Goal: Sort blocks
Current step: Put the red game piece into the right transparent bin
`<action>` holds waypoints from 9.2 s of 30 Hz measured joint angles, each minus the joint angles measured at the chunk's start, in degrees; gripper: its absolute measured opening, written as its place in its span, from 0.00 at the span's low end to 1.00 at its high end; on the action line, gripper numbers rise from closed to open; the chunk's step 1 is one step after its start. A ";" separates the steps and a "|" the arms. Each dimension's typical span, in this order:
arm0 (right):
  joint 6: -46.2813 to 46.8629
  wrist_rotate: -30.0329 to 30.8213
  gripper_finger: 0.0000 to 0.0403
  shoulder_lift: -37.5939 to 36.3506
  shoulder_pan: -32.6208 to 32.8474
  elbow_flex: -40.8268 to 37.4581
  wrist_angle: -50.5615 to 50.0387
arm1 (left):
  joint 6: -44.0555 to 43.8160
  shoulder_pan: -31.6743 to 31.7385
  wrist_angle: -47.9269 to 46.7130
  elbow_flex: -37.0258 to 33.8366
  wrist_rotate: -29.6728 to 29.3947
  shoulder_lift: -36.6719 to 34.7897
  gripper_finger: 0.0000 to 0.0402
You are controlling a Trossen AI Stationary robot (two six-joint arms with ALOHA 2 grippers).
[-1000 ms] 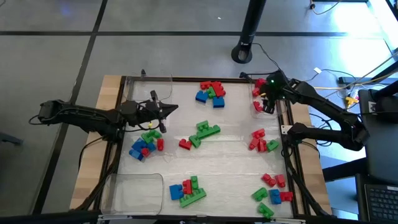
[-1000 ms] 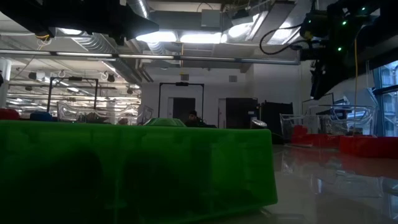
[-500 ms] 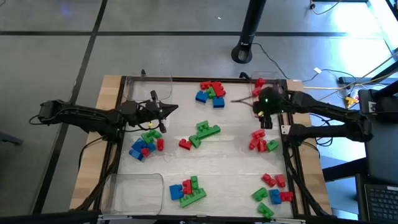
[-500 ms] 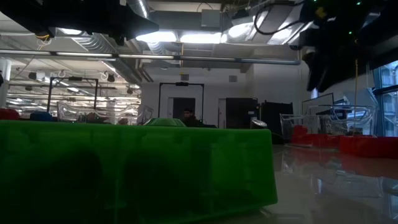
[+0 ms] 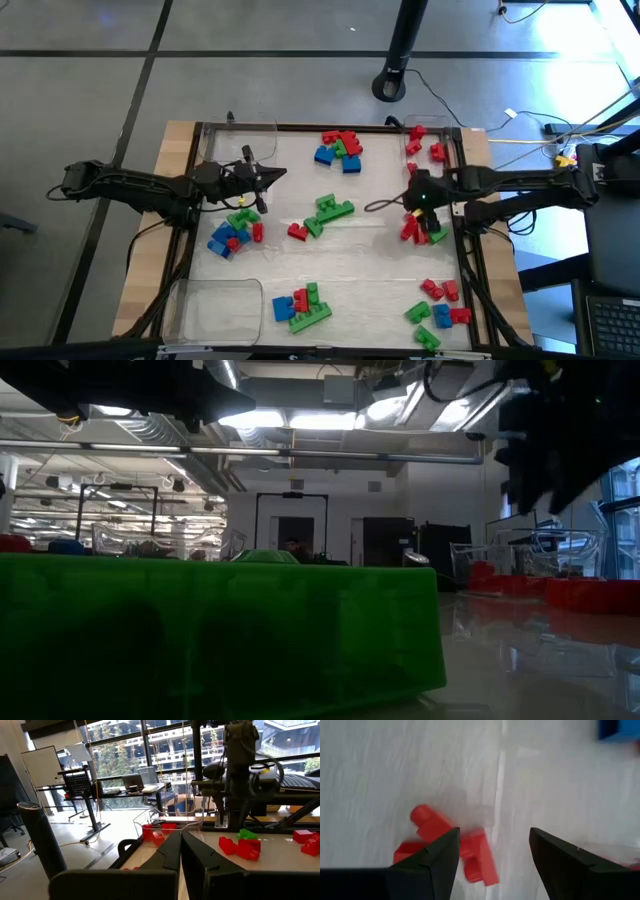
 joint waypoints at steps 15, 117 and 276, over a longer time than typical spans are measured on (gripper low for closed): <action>2.03 2.88 0.59 0.92 0.84 -9.10 2.43 | 0.20 0.00 0.17 0.00 0.00 0.01 0.01; -35.89 18.58 0.62 35.92 -1.85 6.99 10.08 | 0.39 0.00 0.07 0.00 -0.02 0.02 0.01; -14.42 2.95 0.59 8.53 -14.09 7.82 -3.24 | 0.42 0.02 -0.11 0.00 -0.01 0.01 0.01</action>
